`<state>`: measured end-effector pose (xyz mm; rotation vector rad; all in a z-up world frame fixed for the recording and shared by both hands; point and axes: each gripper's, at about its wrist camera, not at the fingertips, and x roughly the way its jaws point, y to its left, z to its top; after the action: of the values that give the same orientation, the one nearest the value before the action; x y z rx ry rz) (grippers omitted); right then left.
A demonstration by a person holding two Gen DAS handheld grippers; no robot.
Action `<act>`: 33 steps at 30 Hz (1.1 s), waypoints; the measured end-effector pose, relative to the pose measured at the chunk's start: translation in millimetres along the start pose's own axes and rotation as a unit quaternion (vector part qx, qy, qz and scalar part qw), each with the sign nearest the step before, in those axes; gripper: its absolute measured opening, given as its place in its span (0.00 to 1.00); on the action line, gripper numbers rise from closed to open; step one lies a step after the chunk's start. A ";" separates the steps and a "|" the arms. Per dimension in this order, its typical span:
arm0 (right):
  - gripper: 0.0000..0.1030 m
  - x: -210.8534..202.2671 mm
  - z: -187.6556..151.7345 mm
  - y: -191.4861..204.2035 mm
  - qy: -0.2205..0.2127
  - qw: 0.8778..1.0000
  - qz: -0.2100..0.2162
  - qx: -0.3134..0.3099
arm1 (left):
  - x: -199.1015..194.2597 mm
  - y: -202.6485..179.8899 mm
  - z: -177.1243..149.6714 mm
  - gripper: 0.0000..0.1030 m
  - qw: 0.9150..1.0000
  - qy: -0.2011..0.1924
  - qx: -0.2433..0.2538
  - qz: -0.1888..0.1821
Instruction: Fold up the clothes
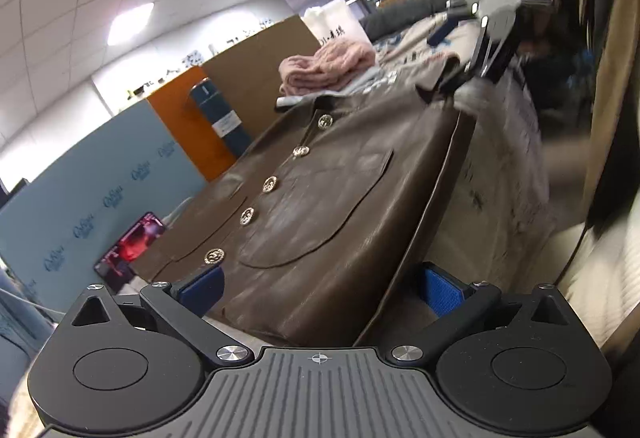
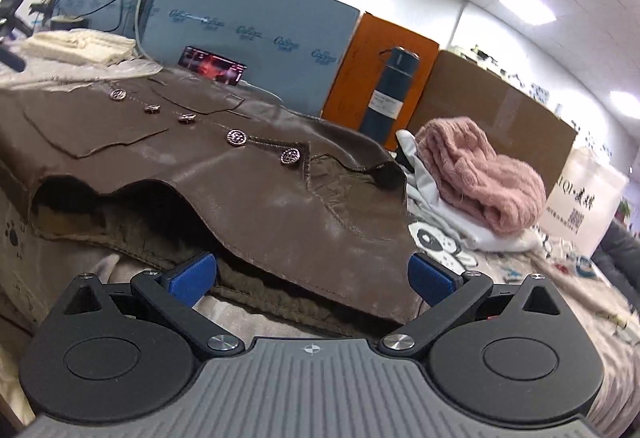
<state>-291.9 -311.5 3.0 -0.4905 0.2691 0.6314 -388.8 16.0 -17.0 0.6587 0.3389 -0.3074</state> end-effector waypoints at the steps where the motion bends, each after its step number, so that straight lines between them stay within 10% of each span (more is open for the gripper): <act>1: 1.00 -1.5 -0.4 -0.6 0.003 1.000 0.006 -0.006 | 0.3 1.2 -0.7 1.00 1.000 -0.004 -0.003 0.001; 12: 1.00 7.6 1.1 -0.9 0.019 0.999 0.014 -0.025 | 8.8 14.0 -3.2 1.00 0.997 -0.043 -0.052 0.025; 14: 1.00 12.4 3.1 -0.4 0.012 1.000 0.003 -0.029 | 9.6 14.8 -3.3 0.89 0.997 -0.048 -0.051 0.016; 16: 1.00 17.6 4.8 0.8 0.004 0.999 -0.013 -0.036 | 11.0 18.2 -3.5 0.45 0.997 -0.051 -0.053 -0.003; 18: 0.98 23.1 6.4 5.2 -0.007 0.998 -0.025 -0.053 | 12.6 19.2 -2.9 0.28 0.997 -0.054 -0.048 -0.010; 20: 0.88 27.9 9.1 10.4 -0.017 0.997 -0.024 -0.073 | 12.0 23.0 -2.5 0.20 0.997 -0.062 -0.047 -0.007; 22: 0.43 28.8 13.8 15.1 -0.021 0.996 0.003 -0.088 | 9.6 30.7 -2.5 0.16 0.996 -0.070 -0.060 -0.005; 24: 0.20 25.0 19.4 18.1 -0.020 0.995 0.039 -0.090 | 3.1 36.6 -3.4 0.13 0.995 -0.078 -0.069 0.000; 33: 0.11 -20.2 26.0 41.3 -0.024 0.983 0.155 -0.099 | -43.6 48.0 -17.0 0.17 0.992 -0.046 -0.117 -0.022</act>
<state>-330.8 -279.3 18.3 -0.6301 0.2387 0.9796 -413.3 70.2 13.8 0.4055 0.2968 -0.3328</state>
